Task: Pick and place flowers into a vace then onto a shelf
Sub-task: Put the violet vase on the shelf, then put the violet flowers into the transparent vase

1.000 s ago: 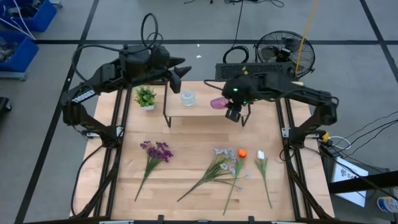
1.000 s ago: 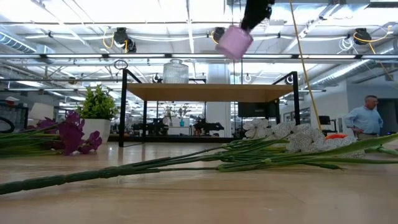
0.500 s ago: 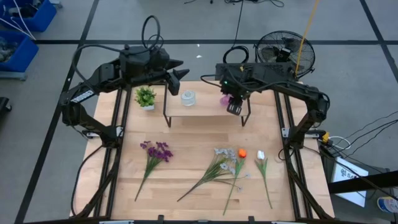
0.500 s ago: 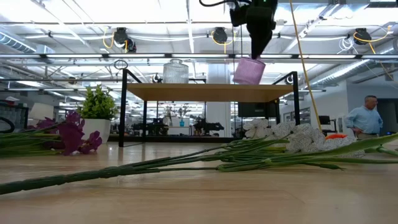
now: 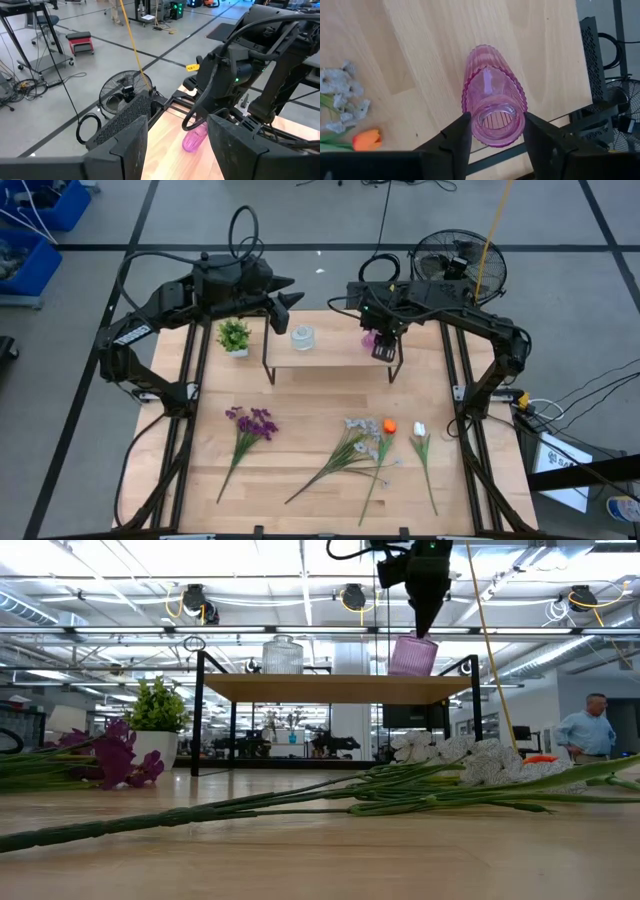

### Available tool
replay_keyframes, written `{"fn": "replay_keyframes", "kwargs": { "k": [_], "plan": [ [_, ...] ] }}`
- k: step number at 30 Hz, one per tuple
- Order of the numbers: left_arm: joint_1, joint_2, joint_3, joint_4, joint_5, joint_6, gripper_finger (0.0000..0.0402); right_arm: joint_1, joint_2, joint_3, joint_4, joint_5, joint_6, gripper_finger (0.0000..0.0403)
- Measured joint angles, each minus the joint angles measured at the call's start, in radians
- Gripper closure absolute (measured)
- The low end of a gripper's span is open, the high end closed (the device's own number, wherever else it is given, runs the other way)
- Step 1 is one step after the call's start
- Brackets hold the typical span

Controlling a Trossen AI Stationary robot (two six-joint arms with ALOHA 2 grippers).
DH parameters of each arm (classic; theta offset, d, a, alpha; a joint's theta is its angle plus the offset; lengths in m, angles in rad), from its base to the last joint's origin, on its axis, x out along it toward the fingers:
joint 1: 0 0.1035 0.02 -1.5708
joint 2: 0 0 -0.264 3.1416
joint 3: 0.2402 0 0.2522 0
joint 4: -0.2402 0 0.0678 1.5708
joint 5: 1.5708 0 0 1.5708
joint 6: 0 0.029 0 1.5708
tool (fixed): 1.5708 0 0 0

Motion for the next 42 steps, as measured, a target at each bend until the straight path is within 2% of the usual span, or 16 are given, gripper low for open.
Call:
{"fn": "replay_keyframes", "kwargs": {
  "k": [10,21,28,35,39,42],
  "plan": [
    [0.0,0.0,0.0,0.0,0.0,0.0,0.019,0.0,0.0,0.0,0.02,0.001,-0.054,0.0201],
    [0.0,0.0,0.0,-0.009,0.0,0.002,0.019,0.002,-0.017,0.0,0.064,0.003,-0.052,0.0202],
    [0.0,0.0,0.0,-0.055,0.009,-0.003,0.019,0.008,-0.1,-0.001,0.12,0.003,-0.03,0.0202],
    [-0.037,0.0,0.0,-0.164,0.122,-0.007,0.019,0.081,-0.23,-0.001,0.15,-0.005,0.007,0.0203],
    [-0.102,0.0,0.0,-0.264,0.181,-0.041,0.019,0.142,-0.288,-0.001,0.158,-0.101,0.105,0.0204],
    [-0.174,0.0,0.0,-0.369,0.198,-0.125,0.019,0.195,-0.322,-0.018,0.174,-0.178,0.183,0.0204]
  ]
}}
